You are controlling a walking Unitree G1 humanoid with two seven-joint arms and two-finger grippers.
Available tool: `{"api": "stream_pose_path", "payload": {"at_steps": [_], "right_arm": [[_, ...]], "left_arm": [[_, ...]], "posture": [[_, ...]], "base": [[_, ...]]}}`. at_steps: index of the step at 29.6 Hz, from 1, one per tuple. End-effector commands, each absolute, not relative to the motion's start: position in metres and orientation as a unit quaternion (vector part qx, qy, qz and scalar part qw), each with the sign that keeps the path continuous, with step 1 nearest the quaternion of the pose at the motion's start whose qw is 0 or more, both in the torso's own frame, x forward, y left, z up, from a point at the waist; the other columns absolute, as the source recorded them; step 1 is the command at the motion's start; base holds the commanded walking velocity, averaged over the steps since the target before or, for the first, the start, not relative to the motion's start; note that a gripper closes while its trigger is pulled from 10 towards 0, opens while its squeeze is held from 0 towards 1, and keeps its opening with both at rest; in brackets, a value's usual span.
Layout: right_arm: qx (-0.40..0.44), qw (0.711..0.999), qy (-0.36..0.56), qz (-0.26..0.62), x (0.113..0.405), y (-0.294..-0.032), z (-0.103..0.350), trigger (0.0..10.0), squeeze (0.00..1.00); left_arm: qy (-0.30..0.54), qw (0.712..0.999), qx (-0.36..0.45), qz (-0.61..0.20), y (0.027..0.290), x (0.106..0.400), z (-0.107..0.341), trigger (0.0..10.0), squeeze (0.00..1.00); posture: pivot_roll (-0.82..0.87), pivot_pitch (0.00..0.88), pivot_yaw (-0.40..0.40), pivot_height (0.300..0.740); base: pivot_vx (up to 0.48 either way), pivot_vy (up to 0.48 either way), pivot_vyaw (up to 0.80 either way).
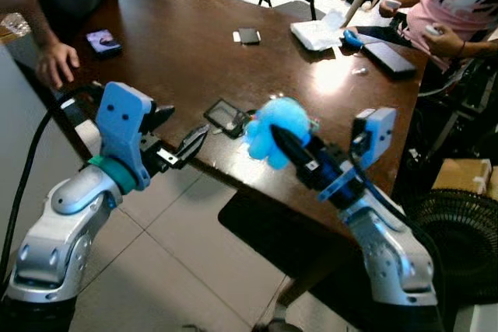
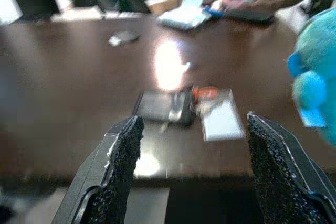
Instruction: Hang keys on a hook
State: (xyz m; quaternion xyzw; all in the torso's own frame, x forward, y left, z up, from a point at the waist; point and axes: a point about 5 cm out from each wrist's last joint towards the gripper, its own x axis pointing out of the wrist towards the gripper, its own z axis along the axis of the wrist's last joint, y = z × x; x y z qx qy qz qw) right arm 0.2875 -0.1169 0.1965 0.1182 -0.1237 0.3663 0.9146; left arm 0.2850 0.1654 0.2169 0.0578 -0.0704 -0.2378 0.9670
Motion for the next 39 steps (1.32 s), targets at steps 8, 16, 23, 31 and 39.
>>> {"api": "stream_pose_path", "payload": {"at_steps": [8,16,23,31,39], "right_arm": [[0.099,0.917,-0.126,0.365,0.287,-0.119,0.195,10.0,0.0],[0.093,0.918,-0.133,0.361,0.29,-0.118,0.198,10.0,0.0],[0.092,0.918,-0.134,0.361,0.29,-0.118,0.198,10.0,0.0],[0.091,0.917,-0.137,0.363,0.29,-0.115,0.199,10.0,0.0],[0.089,0.916,-0.138,0.366,0.29,-0.114,0.199,10.0,0.0]], "left_arm": [[-0.068,0.968,0.057,-0.233,0.166,0.285,0.216,10.0,0.0],[-0.056,0.975,0.066,-0.206,0.166,0.29,0.219,10.0,0.0],[-0.056,0.975,0.073,-0.2,0.166,0.29,0.22,10.0,0.0],[-0.082,0.975,0.082,-0.19,0.167,0.293,0.228,10.0,0.0],[-0.092,0.975,0.09,-0.183,0.166,0.295,0.23,10.0,0.0]], "posture": [[0.05,0.013,0.067,0.74],[0.05,0.016,0.065,0.74],[0.05,0.016,0.065,0.74],[0.05,0.018,0.065,0.74],[0.05,0.02,0.066,0.74]], "base": [[-0.378,0.0,0.0],[0.0,0.0,0.63],[0.0,0.0,0.79],[0.0,0.0,0.79],[0.0,0.0,0.78]]}}
